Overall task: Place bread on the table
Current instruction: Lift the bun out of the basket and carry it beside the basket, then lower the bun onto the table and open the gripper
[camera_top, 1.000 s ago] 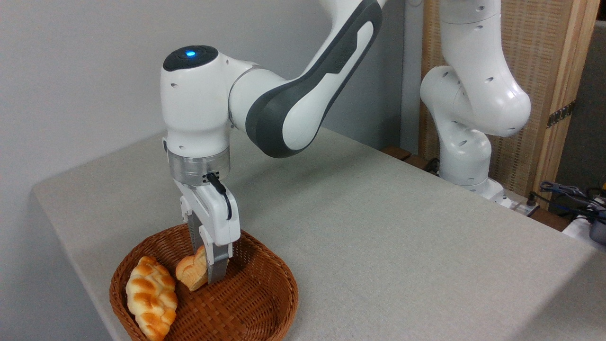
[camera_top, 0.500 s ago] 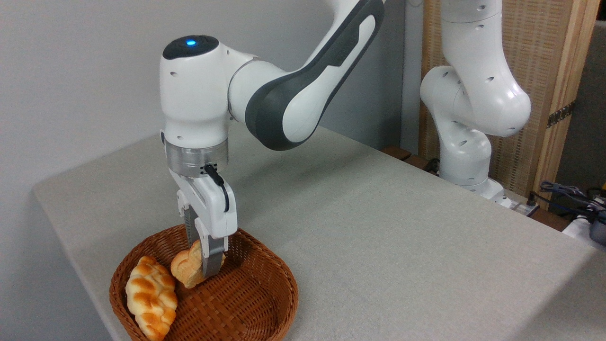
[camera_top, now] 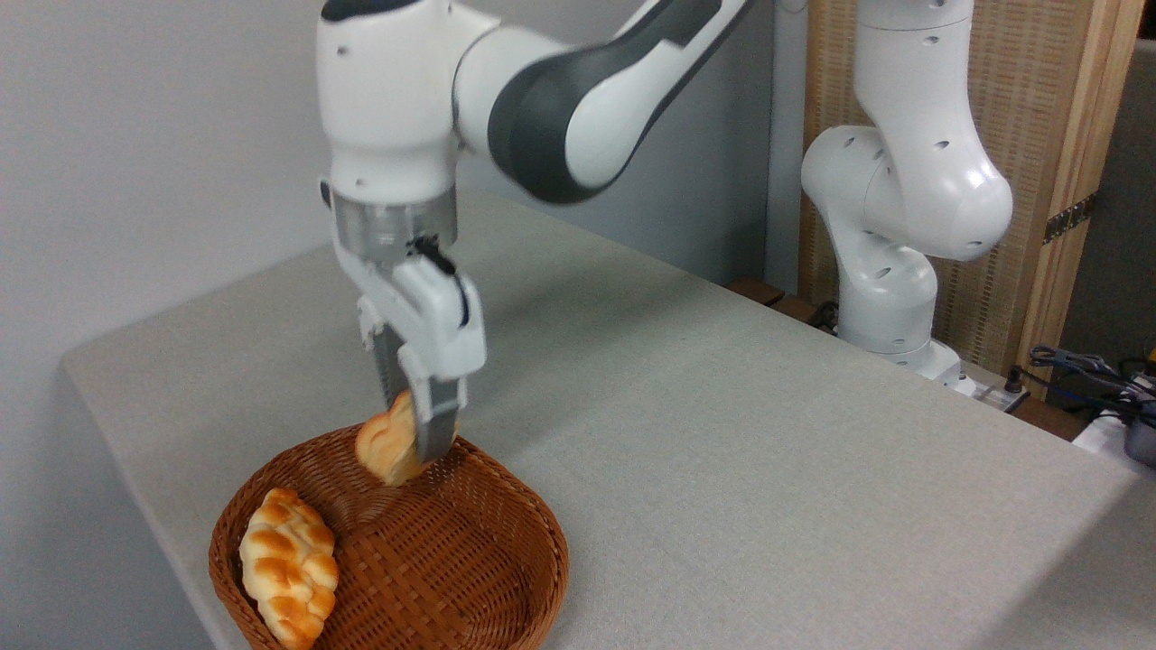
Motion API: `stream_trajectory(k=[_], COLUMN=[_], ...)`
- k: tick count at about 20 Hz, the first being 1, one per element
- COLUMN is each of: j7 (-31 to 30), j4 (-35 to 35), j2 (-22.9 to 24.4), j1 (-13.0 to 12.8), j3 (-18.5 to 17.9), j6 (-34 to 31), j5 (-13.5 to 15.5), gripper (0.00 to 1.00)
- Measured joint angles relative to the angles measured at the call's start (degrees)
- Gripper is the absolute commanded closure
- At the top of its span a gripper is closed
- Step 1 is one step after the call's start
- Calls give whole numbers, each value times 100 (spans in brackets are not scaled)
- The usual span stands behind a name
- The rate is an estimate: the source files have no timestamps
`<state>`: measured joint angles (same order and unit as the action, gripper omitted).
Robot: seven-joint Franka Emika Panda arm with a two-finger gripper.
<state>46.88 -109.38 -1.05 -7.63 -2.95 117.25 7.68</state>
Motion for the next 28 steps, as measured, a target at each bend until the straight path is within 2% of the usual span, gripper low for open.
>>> stream_trajectory(k=[4,7,8,9,10,17,21,28], j7=[-367,-494,-552,-569,-577,-593,-593,-594], j4=[0,-16,-37,-64,-101,-271,-271,-265], j2=[486,582,573,557,534,201,196,197], j1=[16,22,18,11,0,-167,-271,-292], j3=[-40,-48,-46,-42,-36,32,51,67], j6=[-1024,-1581,-1748,-1854,-1922,-1951,-1951,-1951], j5=[0,0,0,0,0,1,1,1], gripper=[40,34,23,3,0,0,0,0])
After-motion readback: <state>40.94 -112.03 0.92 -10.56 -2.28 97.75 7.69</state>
